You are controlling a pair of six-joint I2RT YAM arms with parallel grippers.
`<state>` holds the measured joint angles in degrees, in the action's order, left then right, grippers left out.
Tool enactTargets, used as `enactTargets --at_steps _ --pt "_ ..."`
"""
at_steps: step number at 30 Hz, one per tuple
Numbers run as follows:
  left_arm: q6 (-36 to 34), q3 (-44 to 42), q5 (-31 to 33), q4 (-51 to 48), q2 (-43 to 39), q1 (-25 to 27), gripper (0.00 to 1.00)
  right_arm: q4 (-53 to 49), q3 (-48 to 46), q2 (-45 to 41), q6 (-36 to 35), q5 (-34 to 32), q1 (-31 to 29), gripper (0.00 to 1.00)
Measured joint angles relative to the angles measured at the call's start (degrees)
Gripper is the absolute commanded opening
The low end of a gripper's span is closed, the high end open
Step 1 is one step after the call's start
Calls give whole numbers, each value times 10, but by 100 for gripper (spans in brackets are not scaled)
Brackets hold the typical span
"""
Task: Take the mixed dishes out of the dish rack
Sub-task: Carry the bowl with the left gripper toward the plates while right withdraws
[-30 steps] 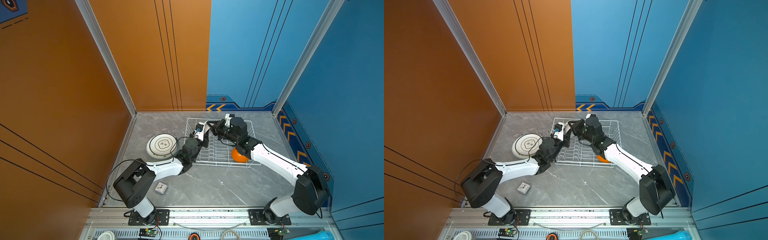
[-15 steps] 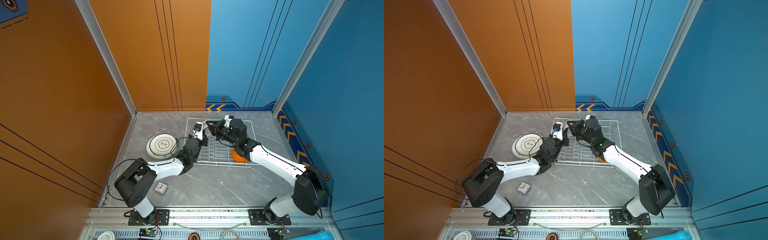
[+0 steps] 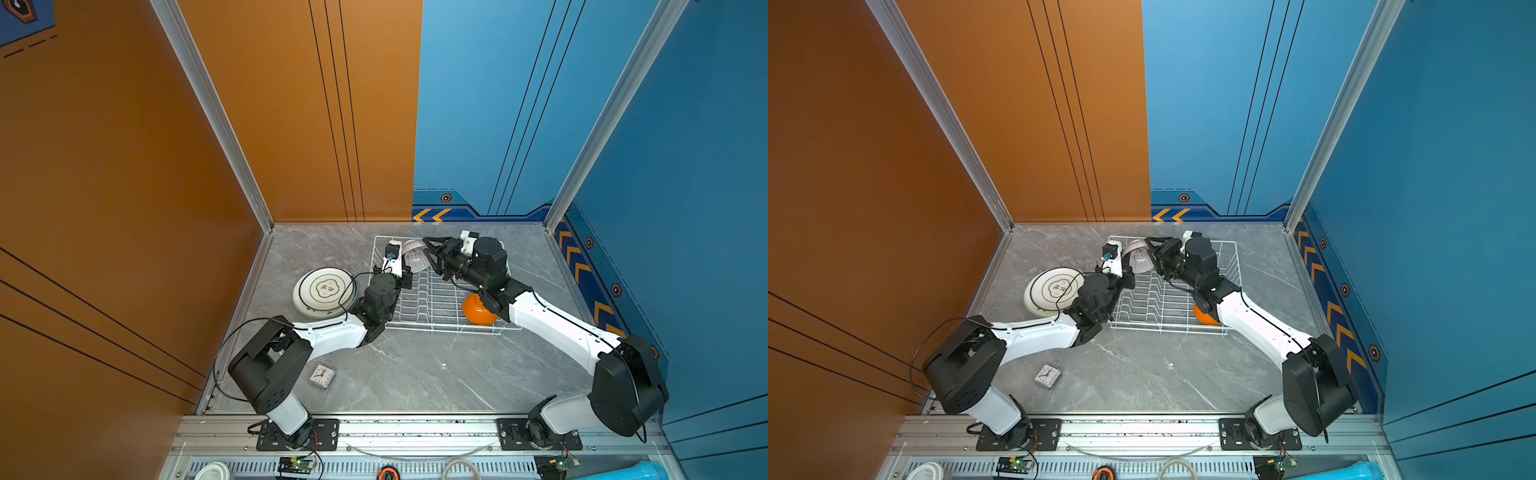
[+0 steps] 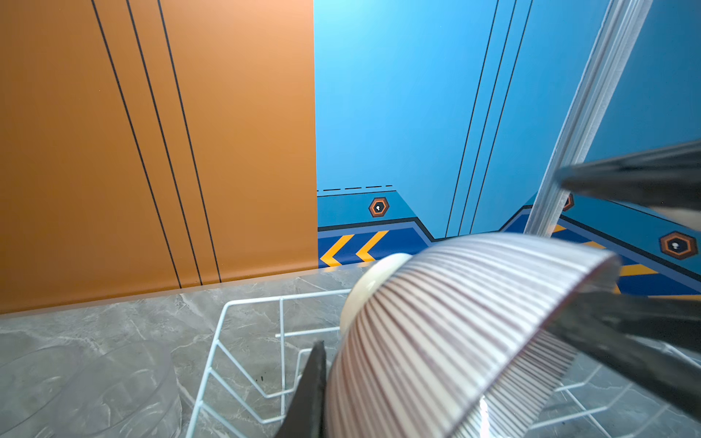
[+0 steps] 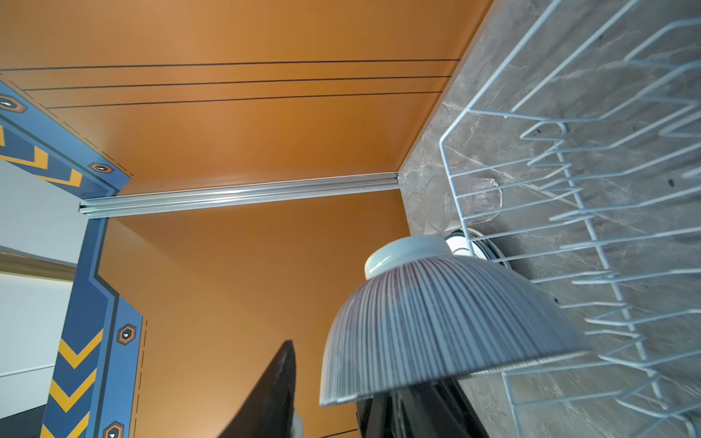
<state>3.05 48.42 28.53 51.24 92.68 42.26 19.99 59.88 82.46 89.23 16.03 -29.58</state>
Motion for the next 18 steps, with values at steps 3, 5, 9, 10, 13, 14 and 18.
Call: enactTargets --at_steps 3,5,9,10,13,14,18 --pt "5 12 -2 -31 -8 -8 0 -10 -4 -19 -20 5 13 47" --pt "9 12 -2 -75 -29 -15 0 -19 -4 -34 -45 -1 31 48" --pt "32 23 -7 -186 -84 -33 0 -59 -3 -75 -121 -6 76 48" --pt "43 29 -7 -221 -101 -43 0 -78 -3 -86 -148 -3 90 49" --pt "80 40 -5 -311 -160 -74 0 -148 1 -104 -231 -3 128 50" --pt "95 40 -5 -341 -184 -86 0 -179 4 -107 -265 -8 141 51" --pt "149 51 -7 -468 -260 -134 0 -279 6 -106 -369 -19 167 51"
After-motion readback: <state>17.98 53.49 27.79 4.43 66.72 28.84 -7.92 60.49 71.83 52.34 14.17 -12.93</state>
